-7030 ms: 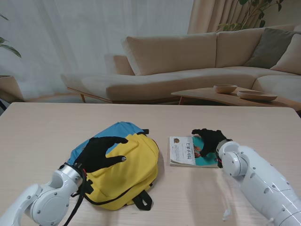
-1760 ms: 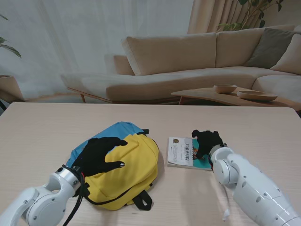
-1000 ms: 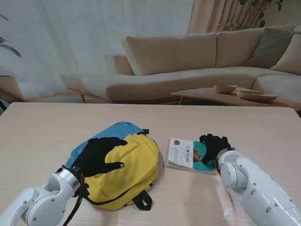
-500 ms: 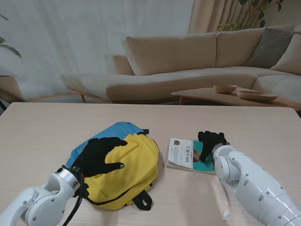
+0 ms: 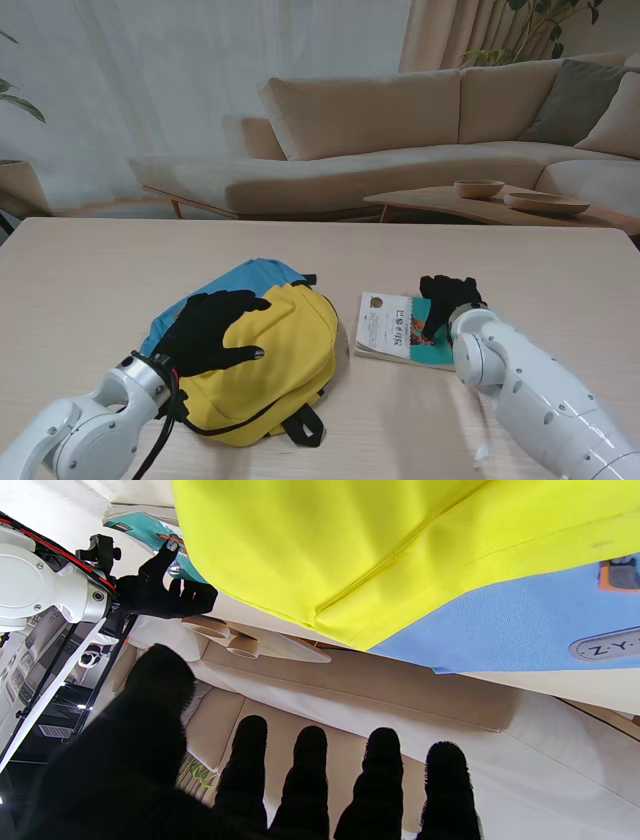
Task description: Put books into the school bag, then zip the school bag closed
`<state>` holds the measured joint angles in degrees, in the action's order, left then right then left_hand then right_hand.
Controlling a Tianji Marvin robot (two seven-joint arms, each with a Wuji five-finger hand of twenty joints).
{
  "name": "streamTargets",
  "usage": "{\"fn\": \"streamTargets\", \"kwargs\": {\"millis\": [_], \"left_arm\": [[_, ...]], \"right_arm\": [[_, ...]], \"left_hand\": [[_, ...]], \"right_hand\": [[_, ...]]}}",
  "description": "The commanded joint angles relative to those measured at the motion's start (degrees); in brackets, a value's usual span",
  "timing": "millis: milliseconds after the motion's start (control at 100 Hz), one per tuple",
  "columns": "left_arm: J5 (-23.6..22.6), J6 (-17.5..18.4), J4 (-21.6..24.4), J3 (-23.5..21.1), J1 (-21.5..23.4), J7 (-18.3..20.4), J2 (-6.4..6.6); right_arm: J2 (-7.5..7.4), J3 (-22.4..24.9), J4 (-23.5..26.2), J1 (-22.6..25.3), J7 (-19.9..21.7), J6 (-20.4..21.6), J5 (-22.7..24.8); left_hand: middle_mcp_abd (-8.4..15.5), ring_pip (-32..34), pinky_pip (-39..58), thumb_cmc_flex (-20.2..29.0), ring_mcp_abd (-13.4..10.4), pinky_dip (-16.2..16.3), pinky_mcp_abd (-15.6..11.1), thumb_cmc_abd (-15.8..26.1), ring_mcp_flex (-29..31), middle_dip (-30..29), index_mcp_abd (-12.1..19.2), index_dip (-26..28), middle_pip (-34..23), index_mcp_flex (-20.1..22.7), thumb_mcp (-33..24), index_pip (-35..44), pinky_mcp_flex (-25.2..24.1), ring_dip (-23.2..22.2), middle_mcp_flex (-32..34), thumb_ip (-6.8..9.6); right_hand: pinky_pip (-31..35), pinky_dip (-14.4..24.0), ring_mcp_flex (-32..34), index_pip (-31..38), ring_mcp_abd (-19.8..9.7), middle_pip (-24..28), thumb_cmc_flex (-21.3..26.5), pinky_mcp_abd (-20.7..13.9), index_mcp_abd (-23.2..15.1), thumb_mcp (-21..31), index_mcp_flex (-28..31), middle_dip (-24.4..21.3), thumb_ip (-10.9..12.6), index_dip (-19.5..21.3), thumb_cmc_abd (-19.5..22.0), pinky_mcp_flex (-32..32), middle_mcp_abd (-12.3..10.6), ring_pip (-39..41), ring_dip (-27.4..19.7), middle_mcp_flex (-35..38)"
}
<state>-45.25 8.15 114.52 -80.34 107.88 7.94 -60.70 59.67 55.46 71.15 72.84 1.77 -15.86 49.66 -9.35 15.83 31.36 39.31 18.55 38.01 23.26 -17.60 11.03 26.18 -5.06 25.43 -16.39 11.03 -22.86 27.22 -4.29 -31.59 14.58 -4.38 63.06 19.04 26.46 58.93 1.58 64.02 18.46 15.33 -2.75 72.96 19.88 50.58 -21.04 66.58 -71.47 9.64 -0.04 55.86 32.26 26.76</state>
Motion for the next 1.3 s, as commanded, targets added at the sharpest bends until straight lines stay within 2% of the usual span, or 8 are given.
{"fn": "streamTargets", "kwargs": {"millis": [0, 380, 520, 690, 840, 1070, 1170, 1290], "left_arm": [[-0.02, 0.05, 0.65, -0.09, 0.46, 1.18, -0.11], [-0.31, 0.05, 0.66, -0.10, 0.40, 1.29, -0.08], [-0.33, 0.09, 0.64, -0.11, 0.37, 1.35, -0.06], [-0.35, 0.08, 0.61, -0.08, 0.30, 1.42, -0.05], [-0.33, 0.05, 0.59, -0.05, 0.26, 1.47, -0.04], [-0.33, 0.02, 0.56, -0.03, 0.25, 1.39, -0.06], [-0.34, 0.01, 0.56, -0.06, 0.28, 1.32, -0.07], [-0.33, 0.00, 0.53, -0.08, 0.30, 1.28, -0.08]], "right_arm": [[1.14, -1.51, -3.09, 3.10, 1.16, 0.19, -0.02], [2.37, -0.35, -4.18, 3.53, -5.37, 1.79, -1.13], [2.69, -0.25, -4.63, 3.42, -6.76, 2.09, -1.67], [3.43, 0.37, -5.36, 3.64, -9.87, 2.63, -2.94], [3.84, 1.16, -5.21, 4.01, -11.75, 2.51, -3.29], [3.83, 4.33, -1.45, 6.31, -11.36, 2.72, -3.28], [3.72, 6.22, 1.17, 7.83, -10.61, 3.29, -3.14], [3.75, 8.61, 4.53, 9.69, -9.97, 3.85, -3.46]], "left_hand": [[1.30, -2.02, -2.57, -1.68, -1.77, 1.20, -1.90, -0.99, -1.25, 0.95, -1.20, 0.43, 0.37, -3.01, -1.97, -0.78, -1.24, -0.04, -2.64, 1.33], [1.46, -2.34, -2.97, -1.70, -1.92, 1.35, -2.06, -1.28, -1.38, 1.04, -1.11, -0.36, 0.37, -3.04, -2.25, -2.51, -1.24, -0.23, -3.30, 1.28], [1.42, -2.37, -3.03, -1.68, -1.93, 1.42, -2.07, -1.38, -1.42, 1.08, -1.10, -0.57, 0.38, -2.94, -2.35, -3.08, -1.23, -0.28, -3.45, 1.27], [1.45, -2.40, -3.15, -1.76, -1.94, 1.48, -2.22, -1.34, -1.47, 1.12, -1.11, -0.62, 0.37, -2.88, -2.46, -3.45, -1.23, -0.32, -3.53, 1.25], [1.50, -2.44, -3.25, -1.82, -1.94, 1.53, -2.23, -1.34, -1.53, 1.11, -0.98, -0.56, 0.45, -2.88, -2.43, -3.53, -1.19, -0.32, -3.65, 1.23], [1.48, -2.50, -3.39, -1.85, -1.95, 1.62, -2.21, -1.26, -1.62, 1.12, -1.08, -0.45, 0.52, -2.86, -2.44, -3.61, -1.20, -0.32, -3.75, 1.22], [1.41, -2.54, -3.49, -1.81, -1.98, 1.63, -2.29, -1.26, -1.68, 1.11, -1.13, -0.41, 0.53, -2.84, -2.43, -3.63, -1.28, -0.31, -3.79, 1.23], [1.50, -2.55, -3.56, -1.90, -1.96, 1.67, -2.21, -1.19, -1.67, 1.10, -1.06, -0.35, 0.56, -2.84, -2.37, -3.61, -1.24, -0.31, -3.82, 1.22]], "right_hand": [[1.40, 1.32, 4.08, 23.44, 0.45, 7.73, 22.28, 2.29, -9.22, 7.53, 9.74, -1.09, 8.29, 7.94, 8.96, 1.12, -6.22, 0.70, 0.33, 7.13], [1.89, 1.52, 15.75, 2.57, 1.91, 14.12, 29.12, 4.55, -4.47, 7.79, 4.92, -0.07, 4.14, -16.82, 9.03, 5.32, -11.34, 8.89, -4.51, 19.35], [1.74, 1.31, 18.00, -2.86, 2.56, 15.24, 29.67, 5.83, -1.74, 7.69, 10.95, -0.94, 4.67, -24.24, 10.87, 6.32, -11.00, 9.74, -5.66, 22.01], [1.65, 0.97, 19.62, -1.33, 3.37, 16.42, 28.22, 7.67, -11.64, 8.01, 30.03, -1.60, 6.02, -32.35, 14.44, 7.71, -9.71, 11.13, -6.22, 23.95], [2.19, 0.98, 18.98, 0.35, 2.89, 16.51, 27.02, 8.75, -18.43, 9.77, 42.02, 1.44, 6.81, -22.73, 14.08, 9.39, -10.70, 13.17, -5.85, 23.46], [2.84, 1.48, 7.86, 1.25, 2.51, 12.05, 26.81, 7.57, -18.78, 13.69, 39.92, 6.88, 8.81, -12.84, 12.84, 7.63, -6.77, 12.61, -2.33, 9.82], [2.86, 1.75, 7.30, 2.91, 2.32, 1.65, 25.33, 5.44, -18.32, 14.88, 37.48, -11.55, 13.74, -8.75, 19.83, 7.72, -2.10, 0.99, -3.00, 5.18], [3.41, 1.49, 20.26, 4.92, 4.58, -15.38, 26.80, 4.72, -17.28, 16.61, 36.85, -29.15, 16.49, -5.43, 22.16, 12.70, -0.68, -10.65, -8.18, 26.70]]}}
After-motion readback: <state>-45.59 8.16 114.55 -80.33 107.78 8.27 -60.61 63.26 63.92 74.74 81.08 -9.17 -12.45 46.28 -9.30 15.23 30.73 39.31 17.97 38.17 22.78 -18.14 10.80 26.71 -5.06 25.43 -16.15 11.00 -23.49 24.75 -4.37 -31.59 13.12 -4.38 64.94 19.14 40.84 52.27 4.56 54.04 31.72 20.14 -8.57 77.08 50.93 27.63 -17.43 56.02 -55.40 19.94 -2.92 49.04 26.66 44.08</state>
